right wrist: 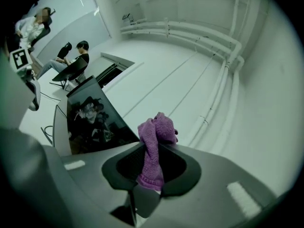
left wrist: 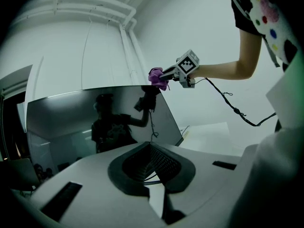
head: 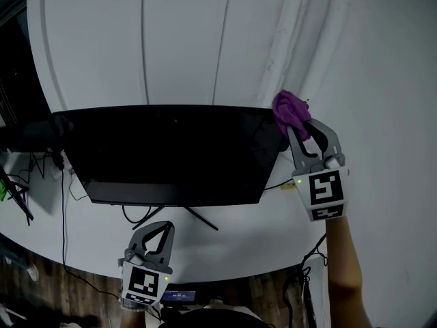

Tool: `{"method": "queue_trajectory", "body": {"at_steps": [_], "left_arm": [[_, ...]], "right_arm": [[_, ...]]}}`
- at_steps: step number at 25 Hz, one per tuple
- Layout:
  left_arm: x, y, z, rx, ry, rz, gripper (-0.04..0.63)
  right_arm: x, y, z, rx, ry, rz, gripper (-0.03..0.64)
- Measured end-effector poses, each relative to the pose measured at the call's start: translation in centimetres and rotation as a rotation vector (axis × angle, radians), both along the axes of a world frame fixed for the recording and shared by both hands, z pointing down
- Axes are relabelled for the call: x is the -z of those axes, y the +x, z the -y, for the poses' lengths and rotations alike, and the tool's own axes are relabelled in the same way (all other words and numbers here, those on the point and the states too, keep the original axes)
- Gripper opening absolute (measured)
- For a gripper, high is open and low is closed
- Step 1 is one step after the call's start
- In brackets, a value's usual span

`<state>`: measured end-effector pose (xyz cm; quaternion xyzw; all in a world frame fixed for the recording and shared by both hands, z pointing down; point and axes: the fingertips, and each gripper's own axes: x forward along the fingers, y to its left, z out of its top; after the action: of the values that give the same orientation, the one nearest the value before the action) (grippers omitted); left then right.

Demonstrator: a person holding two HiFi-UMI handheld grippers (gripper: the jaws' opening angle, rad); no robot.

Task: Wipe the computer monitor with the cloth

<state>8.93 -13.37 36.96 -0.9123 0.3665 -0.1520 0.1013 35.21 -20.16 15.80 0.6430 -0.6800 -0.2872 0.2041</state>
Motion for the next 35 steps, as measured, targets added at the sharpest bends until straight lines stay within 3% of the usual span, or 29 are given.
{"method": "queue_trajectory", "body": {"at_steps": [4,9,16,25,30,35], "left_arm": [[-0.4,-1.1,-0.1,0.025,0.001,0.011,0.006],[0.5,-2.4,0.0,0.044,0.02,-0.004,0.006],[0.1,-4.5,-0.1,0.08,0.018,-0.011,0.006],[-1.8,-5.5,-1.0,0.066,-0.011,0.017,0.006],[-3.1,-5.7,-1.5,0.066,-0.042,0.032,0.006],[-3.6,-5.0,-2.2,0.049,-0.054,0.036,0.006]], "right_arm": [[-2.6,-2.9,-1.9,0.088,0.014,0.108,0.091],[-6.8,-6.7,-4.0,0.203,-0.033,0.251,0.087],[-13.9,-10.5,-5.9,0.257,-0.142,0.427,0.087],[-20.9,-12.9,-7.4,0.274,-0.291,0.517,0.087],[-23.6,-16.1,-8.2,0.34,-0.375,0.445,0.087],[-25.2,-18.0,-9.3,0.378,-0.427,0.445,0.087]]}}
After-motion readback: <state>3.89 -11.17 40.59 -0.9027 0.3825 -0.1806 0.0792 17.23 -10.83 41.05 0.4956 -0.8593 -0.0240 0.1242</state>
